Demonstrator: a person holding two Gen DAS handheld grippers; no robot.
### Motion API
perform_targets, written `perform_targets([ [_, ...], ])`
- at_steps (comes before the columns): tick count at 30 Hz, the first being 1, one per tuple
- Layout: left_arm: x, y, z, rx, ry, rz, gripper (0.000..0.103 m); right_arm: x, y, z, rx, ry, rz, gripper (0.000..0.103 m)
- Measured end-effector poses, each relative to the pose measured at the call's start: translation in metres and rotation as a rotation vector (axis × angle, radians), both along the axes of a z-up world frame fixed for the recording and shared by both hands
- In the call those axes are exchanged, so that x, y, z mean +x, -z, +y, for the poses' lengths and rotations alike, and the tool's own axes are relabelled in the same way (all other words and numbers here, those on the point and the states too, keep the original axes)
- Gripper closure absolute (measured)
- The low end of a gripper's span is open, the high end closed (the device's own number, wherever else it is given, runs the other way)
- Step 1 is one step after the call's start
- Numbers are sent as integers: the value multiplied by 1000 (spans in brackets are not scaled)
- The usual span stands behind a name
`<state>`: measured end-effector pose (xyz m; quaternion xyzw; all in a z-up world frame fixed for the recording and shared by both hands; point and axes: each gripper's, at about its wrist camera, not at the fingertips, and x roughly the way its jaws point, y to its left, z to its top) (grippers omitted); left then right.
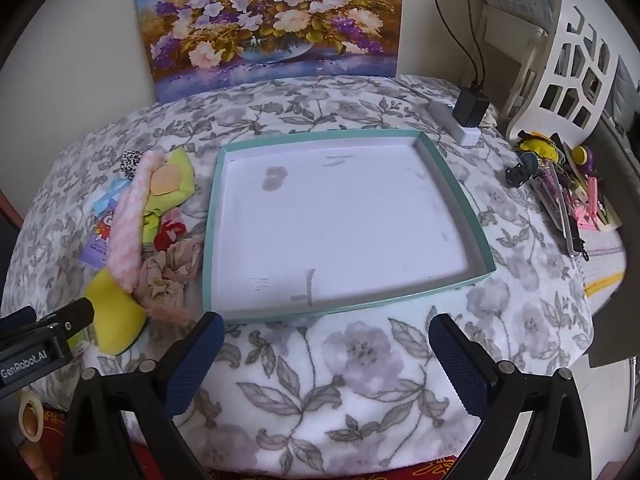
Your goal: Organize soft objects
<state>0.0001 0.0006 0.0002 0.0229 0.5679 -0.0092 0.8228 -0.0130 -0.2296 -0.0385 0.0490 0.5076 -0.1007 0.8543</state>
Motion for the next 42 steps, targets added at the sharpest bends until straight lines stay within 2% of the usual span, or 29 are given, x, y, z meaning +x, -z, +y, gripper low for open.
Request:
perform_targets([
  [42,-1,4,0,1,-3,6,0,5,4,15,-33,-48,28,0],
])
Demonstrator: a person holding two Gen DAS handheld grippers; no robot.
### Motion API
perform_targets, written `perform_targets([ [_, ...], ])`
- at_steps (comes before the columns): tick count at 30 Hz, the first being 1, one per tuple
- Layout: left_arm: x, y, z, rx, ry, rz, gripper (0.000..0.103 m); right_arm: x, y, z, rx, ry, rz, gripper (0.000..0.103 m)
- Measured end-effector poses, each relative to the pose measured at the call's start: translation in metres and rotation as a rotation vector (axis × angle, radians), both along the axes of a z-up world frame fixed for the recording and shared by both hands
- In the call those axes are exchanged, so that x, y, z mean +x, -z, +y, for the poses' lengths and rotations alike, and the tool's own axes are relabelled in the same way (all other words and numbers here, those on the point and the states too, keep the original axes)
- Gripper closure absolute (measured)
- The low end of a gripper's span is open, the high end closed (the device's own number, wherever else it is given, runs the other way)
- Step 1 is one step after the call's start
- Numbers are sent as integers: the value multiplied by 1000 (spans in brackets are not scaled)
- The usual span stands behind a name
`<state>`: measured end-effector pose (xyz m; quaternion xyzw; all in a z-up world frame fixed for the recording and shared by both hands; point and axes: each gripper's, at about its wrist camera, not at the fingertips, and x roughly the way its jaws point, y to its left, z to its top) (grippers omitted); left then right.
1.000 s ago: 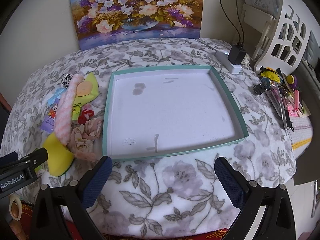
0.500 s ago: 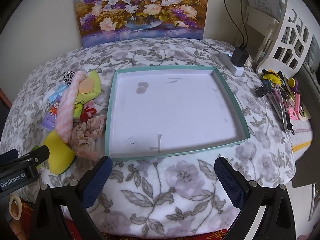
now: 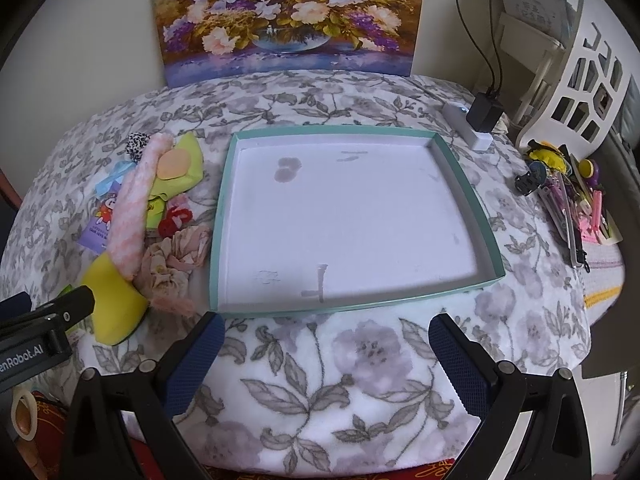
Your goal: Organize soft objects
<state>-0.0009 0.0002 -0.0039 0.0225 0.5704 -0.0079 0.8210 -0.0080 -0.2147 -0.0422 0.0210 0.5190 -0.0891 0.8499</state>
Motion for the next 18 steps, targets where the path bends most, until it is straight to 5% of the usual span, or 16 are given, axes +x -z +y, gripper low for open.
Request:
perform_targets([
  [18,2,0,6,-34,-16,13,0,7,8,23,-7,-56,22,0],
])
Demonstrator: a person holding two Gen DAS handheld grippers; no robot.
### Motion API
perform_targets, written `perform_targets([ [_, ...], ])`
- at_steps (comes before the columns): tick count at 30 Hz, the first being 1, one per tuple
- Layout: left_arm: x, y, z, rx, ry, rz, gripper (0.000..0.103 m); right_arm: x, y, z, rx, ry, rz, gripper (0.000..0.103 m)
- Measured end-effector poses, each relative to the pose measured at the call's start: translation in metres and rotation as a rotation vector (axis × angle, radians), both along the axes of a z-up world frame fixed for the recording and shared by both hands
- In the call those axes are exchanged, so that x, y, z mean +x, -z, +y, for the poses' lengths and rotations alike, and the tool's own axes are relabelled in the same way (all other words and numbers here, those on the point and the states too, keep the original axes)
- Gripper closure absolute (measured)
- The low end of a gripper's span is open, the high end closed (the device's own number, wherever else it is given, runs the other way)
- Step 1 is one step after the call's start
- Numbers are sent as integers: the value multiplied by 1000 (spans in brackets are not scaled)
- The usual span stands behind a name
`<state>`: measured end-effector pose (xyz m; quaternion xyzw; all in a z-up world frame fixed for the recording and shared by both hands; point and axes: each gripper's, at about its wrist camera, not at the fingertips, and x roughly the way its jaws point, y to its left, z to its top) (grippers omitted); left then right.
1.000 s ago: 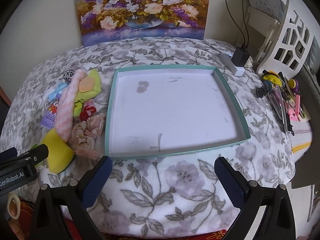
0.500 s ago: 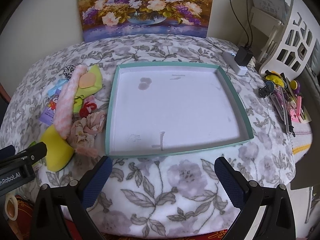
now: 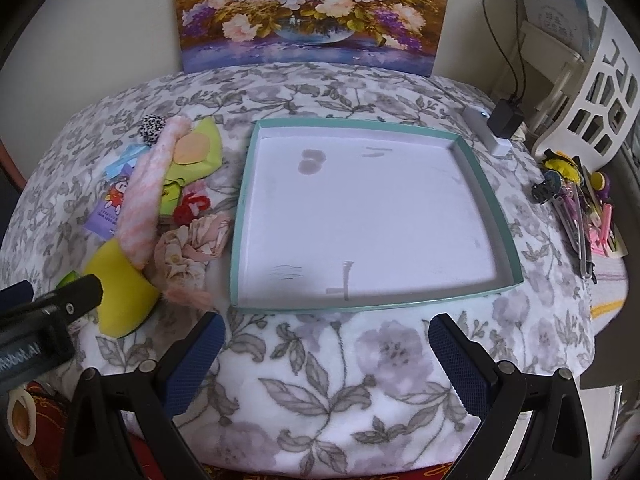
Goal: Organize soft objects
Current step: 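Grasp the green tissue pack with the left gripper while the right grasps the yellow sponge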
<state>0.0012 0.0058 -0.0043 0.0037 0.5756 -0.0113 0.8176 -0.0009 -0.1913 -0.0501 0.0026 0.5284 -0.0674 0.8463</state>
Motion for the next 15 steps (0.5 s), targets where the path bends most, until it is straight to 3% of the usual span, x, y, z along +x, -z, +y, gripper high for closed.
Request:
perform_targets([
  [3,3,1,16,-38,-46,4,0,2,0,9,14,-33,-10,0],
  [9,12,17,66,-32,-211,50,0,12,5,43,54,-129,-13,0],
  [15,15,37,92,-60,-301,107,0,21,15,87,121,-248,17,0],
])
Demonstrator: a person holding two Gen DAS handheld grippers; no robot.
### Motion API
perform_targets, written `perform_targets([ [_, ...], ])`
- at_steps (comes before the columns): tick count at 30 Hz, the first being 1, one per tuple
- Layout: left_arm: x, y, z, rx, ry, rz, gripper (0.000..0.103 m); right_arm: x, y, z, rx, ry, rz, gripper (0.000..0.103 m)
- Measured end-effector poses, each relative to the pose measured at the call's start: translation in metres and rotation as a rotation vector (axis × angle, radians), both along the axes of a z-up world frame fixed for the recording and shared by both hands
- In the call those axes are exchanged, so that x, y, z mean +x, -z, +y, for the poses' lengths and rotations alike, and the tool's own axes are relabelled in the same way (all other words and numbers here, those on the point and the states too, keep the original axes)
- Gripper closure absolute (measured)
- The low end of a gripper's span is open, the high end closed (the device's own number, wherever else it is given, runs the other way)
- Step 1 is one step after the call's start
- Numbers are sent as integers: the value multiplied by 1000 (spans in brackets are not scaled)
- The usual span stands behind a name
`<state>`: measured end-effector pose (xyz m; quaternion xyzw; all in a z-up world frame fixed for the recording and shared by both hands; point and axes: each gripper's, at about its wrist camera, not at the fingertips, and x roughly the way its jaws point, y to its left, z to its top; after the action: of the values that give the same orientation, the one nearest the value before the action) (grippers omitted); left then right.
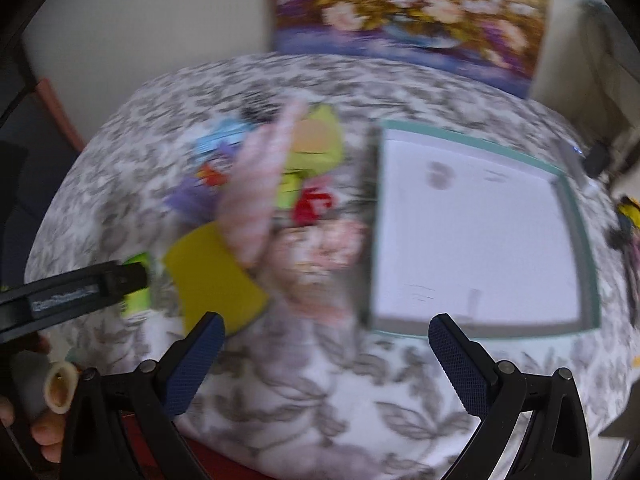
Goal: Organize soft objects
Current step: 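Grasp the green tissue pack with the left gripper while the right grasps the yellow sponge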
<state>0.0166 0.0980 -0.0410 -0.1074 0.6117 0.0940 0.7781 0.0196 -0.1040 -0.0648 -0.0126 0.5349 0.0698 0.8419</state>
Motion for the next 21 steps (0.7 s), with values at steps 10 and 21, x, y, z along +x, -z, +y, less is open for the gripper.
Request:
perform_targets([
  [10,4,29,31,-69,-105,78,0,2,30,55,-22,-171,77,0],
  [21,25,64,39,-74,-95,118,1,17,56,75,-36,-227,148,7],
])
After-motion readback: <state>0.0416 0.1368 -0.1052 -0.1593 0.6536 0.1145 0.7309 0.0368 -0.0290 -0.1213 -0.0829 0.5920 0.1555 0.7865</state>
